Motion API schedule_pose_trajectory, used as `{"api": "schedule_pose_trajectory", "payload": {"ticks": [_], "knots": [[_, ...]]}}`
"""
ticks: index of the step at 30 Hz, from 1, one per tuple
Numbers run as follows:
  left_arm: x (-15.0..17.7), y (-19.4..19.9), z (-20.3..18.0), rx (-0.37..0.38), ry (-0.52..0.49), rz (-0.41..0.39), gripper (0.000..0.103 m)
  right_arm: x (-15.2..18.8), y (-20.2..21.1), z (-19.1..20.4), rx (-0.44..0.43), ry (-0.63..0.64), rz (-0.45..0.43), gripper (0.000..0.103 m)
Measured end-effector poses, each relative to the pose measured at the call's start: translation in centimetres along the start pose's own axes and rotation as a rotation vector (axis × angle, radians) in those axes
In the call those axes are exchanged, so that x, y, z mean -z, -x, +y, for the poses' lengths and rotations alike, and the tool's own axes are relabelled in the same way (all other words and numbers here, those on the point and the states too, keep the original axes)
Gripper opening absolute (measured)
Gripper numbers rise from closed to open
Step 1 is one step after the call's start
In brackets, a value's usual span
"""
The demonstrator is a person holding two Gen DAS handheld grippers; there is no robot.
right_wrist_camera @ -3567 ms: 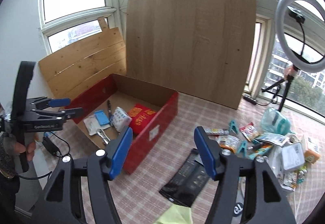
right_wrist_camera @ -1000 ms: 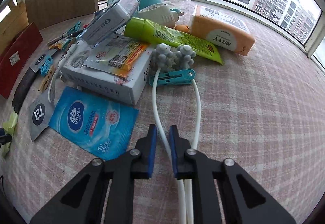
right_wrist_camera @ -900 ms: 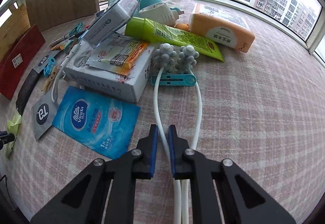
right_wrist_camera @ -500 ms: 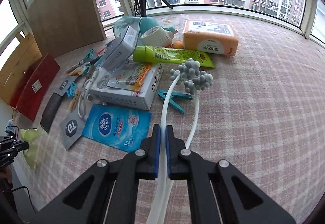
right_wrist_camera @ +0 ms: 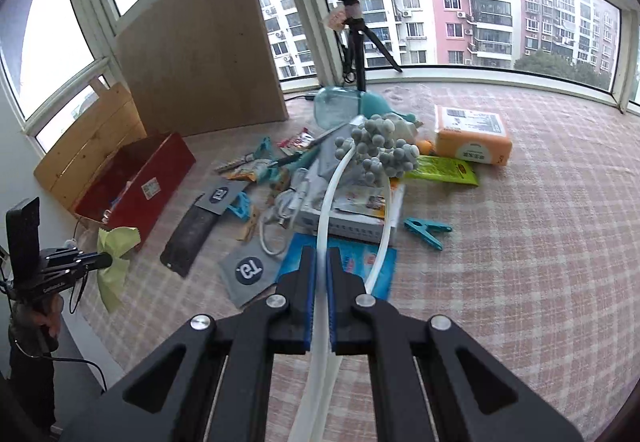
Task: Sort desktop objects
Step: 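Carry the green cloth with the left tool while the right tool carries the massager to the box, then open both tools to release the cloth and the massager into the box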
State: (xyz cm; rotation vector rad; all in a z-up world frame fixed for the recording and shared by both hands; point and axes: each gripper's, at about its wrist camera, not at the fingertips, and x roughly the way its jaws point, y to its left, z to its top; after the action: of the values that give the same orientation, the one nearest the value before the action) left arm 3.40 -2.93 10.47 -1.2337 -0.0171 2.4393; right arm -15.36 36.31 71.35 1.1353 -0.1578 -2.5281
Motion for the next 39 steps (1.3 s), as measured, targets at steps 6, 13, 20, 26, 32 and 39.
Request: {"api": "schedule_pose_trajectory", "payload": {"ticks": [6, 13, 20, 26, 32, 39], "knots": [[-2.2, 3.5, 5.5, -0.084, 0.035, -0.05, 0.003, -3.3, -1.7, 9.1, -0.135, 0.107, -0.008, 0.005], [-6.1, 7.4, 16.3, -0.303, 0.127, -0.117, 0.003, -6.6, -6.8, 22.2, -0.277, 0.205, 0.005, 0.005], [-8.1, 6.0, 26.0, -0.399, 0.245, -0.072, 0.003, -7.9, -13.5, 32.3, -0.3, 0.259, 0.048, 0.005], [-8.5, 4.3, 29.1, -0.412, 0.287, -0.069, 0.006, -8.5, -18.4, 36.9, -0.283, 0.286, 0.083, 0.006], [-8.9, 3.7, 28.6, -0.527, 0.286, -0.08, 0.068, -8.7, -18.3, 37.2, -0.252, 0.277, 0.056, 0.034], [-7.8, 5.6, 23.3, -0.448, 0.288, -0.158, 0.078, -8.3, -14.2, 34.9, -0.244, 0.284, -0.025, 0.034]]}}
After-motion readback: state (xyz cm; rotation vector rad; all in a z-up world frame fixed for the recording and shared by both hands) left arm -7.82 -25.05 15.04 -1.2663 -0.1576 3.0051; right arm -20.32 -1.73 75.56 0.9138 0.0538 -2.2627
